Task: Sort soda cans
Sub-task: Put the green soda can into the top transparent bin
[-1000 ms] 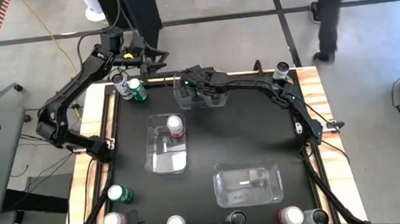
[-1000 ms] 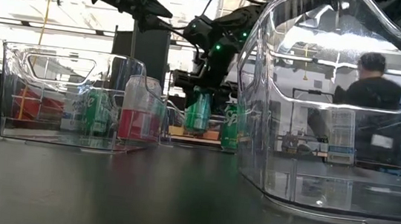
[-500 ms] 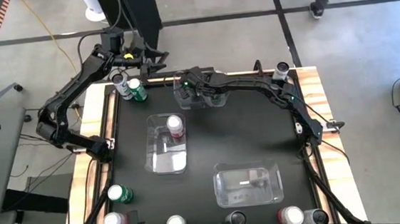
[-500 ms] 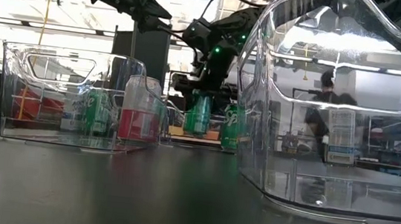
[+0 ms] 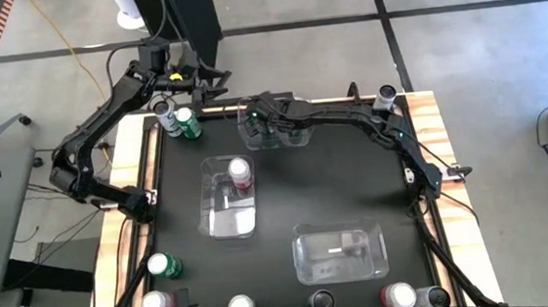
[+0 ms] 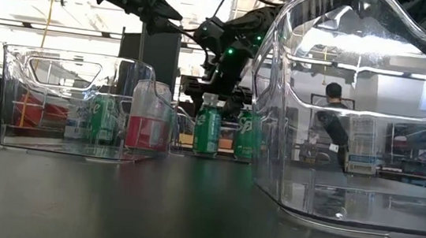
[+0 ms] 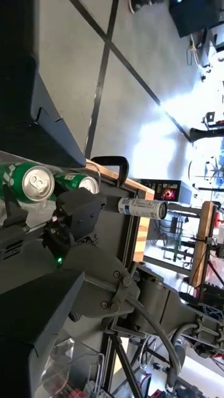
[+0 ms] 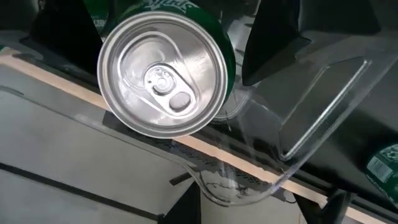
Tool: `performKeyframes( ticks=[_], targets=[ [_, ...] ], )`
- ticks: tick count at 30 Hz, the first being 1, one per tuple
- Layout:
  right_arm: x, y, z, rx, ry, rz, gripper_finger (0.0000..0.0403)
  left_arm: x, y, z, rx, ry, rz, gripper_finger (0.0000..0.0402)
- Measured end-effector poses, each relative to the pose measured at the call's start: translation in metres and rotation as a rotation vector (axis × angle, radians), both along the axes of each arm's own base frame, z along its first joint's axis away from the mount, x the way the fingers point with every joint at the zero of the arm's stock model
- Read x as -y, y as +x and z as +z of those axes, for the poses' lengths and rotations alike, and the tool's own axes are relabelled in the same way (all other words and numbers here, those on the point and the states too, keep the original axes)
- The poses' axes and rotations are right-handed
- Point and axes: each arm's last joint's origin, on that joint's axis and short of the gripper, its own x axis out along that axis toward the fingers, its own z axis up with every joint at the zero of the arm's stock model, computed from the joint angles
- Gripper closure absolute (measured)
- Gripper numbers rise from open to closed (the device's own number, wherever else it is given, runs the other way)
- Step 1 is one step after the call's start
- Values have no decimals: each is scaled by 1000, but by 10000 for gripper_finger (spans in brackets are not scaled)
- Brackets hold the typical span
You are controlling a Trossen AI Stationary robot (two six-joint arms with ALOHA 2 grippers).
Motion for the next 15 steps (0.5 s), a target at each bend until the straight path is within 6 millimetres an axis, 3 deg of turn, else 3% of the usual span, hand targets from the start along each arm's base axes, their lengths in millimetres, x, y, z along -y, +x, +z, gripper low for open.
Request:
performKeyframes(
  ticks=[15],
  targets=[
    [-4,4,5,-12,-91,-3,34,0,0,-1,-10,4,-4,125]
  ],
)
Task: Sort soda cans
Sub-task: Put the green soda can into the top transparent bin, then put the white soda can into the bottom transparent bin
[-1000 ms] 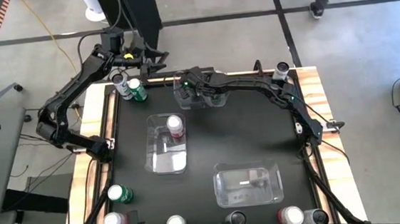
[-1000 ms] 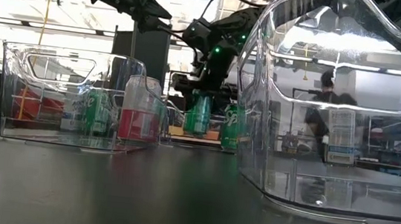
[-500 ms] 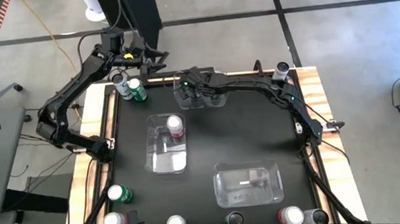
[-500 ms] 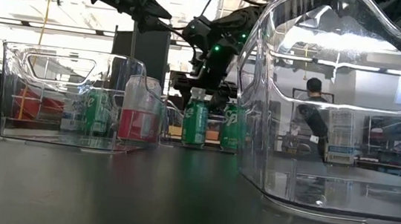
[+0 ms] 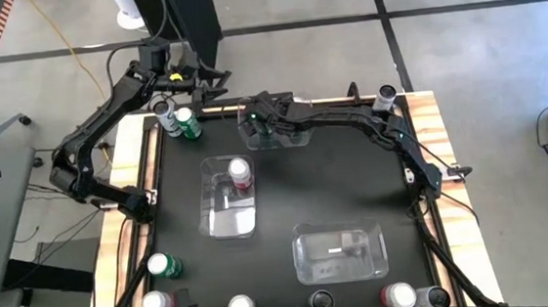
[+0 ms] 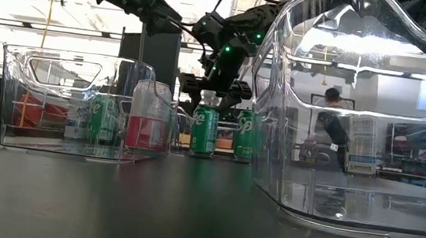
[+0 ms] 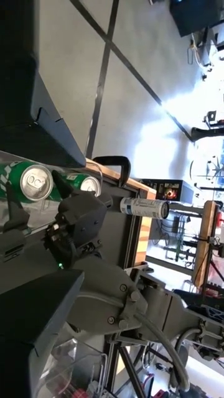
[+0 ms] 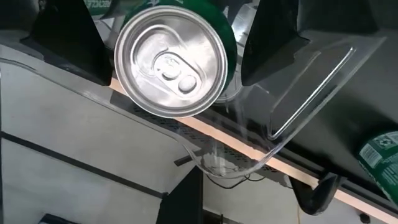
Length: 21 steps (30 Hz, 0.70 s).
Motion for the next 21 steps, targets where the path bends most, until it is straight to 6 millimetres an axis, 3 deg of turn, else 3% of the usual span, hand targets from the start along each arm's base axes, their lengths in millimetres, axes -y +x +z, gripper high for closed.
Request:
performKeyframes(
  ticks=[21],
  targets=[
    [-5,4,13,17,-84,12,42,0,0,-1,-6,2,-2,125]
  ],
)
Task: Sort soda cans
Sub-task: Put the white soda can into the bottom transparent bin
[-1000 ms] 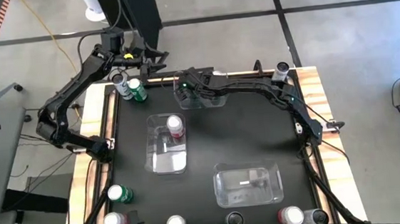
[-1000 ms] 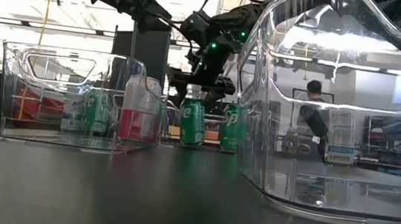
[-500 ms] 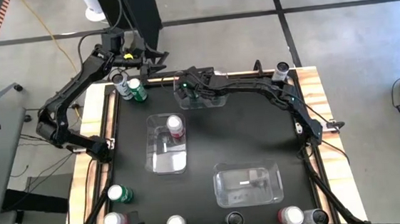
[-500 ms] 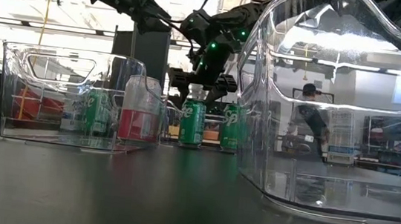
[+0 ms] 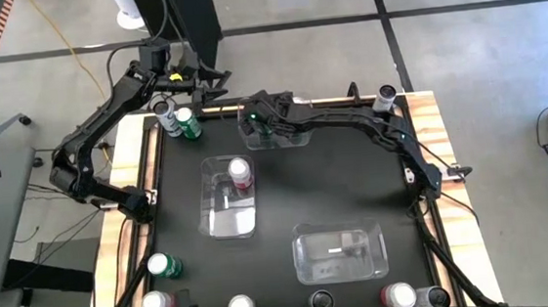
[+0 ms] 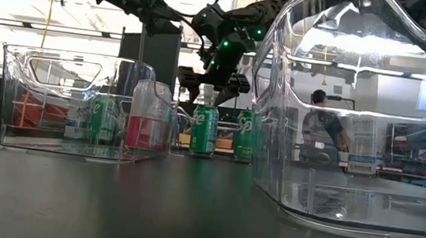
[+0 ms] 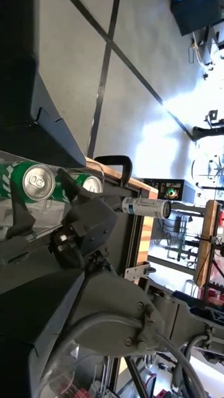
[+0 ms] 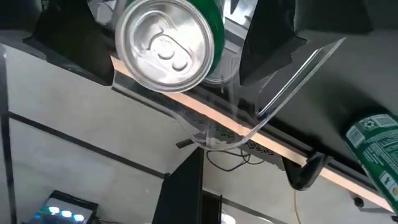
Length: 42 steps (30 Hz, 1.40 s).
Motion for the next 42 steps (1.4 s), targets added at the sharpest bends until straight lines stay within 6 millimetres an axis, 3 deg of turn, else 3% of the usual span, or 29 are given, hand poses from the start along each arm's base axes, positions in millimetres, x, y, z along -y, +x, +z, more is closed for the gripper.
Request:
performKeyframes(
  ticks=[14,23,29,32,37,39,42],
  targets=[
    [-31,4,33,-49,-128,135,45,0,0,-1,-3,-4,0,125],
    [-59,10,34,-180,-186,275,99,0,0,-1,-6,-11,1,125],
    [-73,10,33,-270,-196,344,179,0,-4,5,21,4,20,125],
    [-78,6,39,-310,-207,376,247,2,-10,10,12,23,87,125],
    [-85,-5,51,-432,-228,457,371,5,-18,7,-129,52,343,125],
    [-87,-11,57,-470,-229,503,392,7,-17,4,-169,37,398,125],
    [-86,-21,64,-504,-214,557,388,11,-11,2,-186,6,391,125]
  ],
)
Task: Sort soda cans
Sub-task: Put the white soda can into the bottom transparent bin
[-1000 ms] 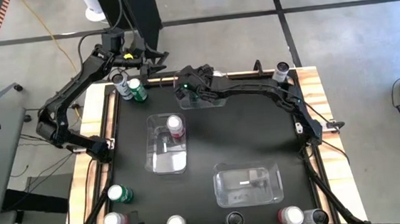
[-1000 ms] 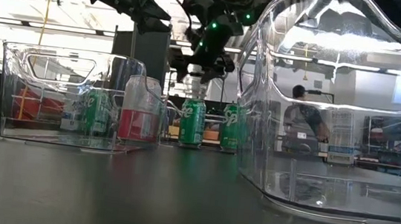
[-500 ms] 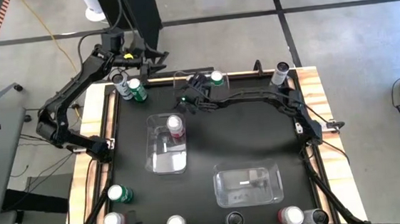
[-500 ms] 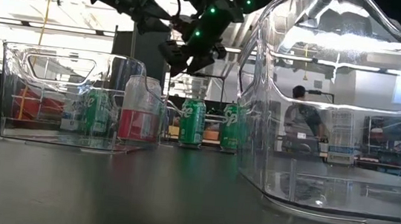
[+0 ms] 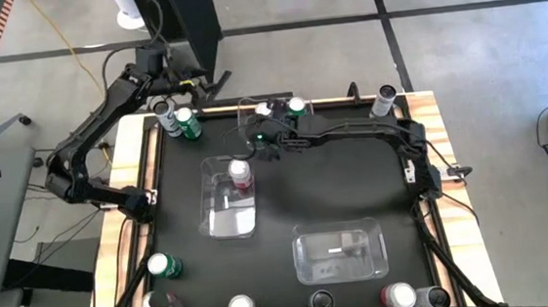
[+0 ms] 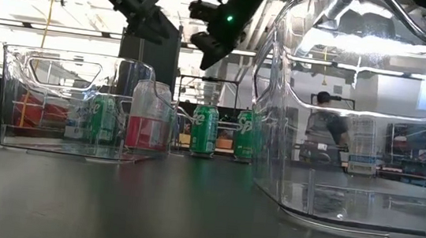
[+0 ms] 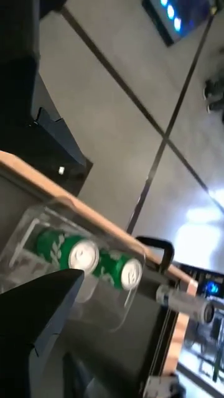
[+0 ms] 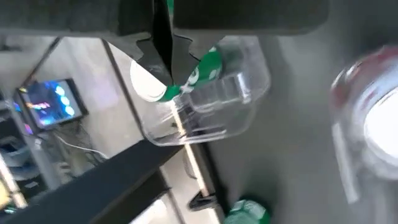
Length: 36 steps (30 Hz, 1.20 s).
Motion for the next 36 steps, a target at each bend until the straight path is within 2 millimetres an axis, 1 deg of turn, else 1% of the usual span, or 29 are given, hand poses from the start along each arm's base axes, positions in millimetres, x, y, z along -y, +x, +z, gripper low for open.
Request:
performKeyframes(
  ticks=[4,6,9,15,18,20,23,26,31,36],
  targets=[
    [8,-27,9,28,34,27,397,10,12,-1,-2,-13,-51,125],
    [11,-47,13,77,62,40,399,14,19,0,5,-4,-78,125],
    [10,-83,17,165,78,48,399,20,26,1,11,16,-114,125],
    [-4,-160,18,297,108,4,399,25,32,1,-17,55,-164,125],
    [-15,-192,16,360,134,-19,400,25,30,-2,-64,65,-148,125],
    [-24,-209,15,408,140,-7,400,25,27,-5,-128,71,-94,125],
    [-37,-226,12,472,131,38,400,23,27,-14,-258,76,10,125],
    [-46,-236,6,477,111,92,400,21,31,-26,-341,36,42,125],
    [-53,-247,3,479,101,124,400,18,39,-36,-359,-11,38,125],
    [-52,-250,3,471,80,77,400,16,41,-31,-303,9,68,125]
  ],
)
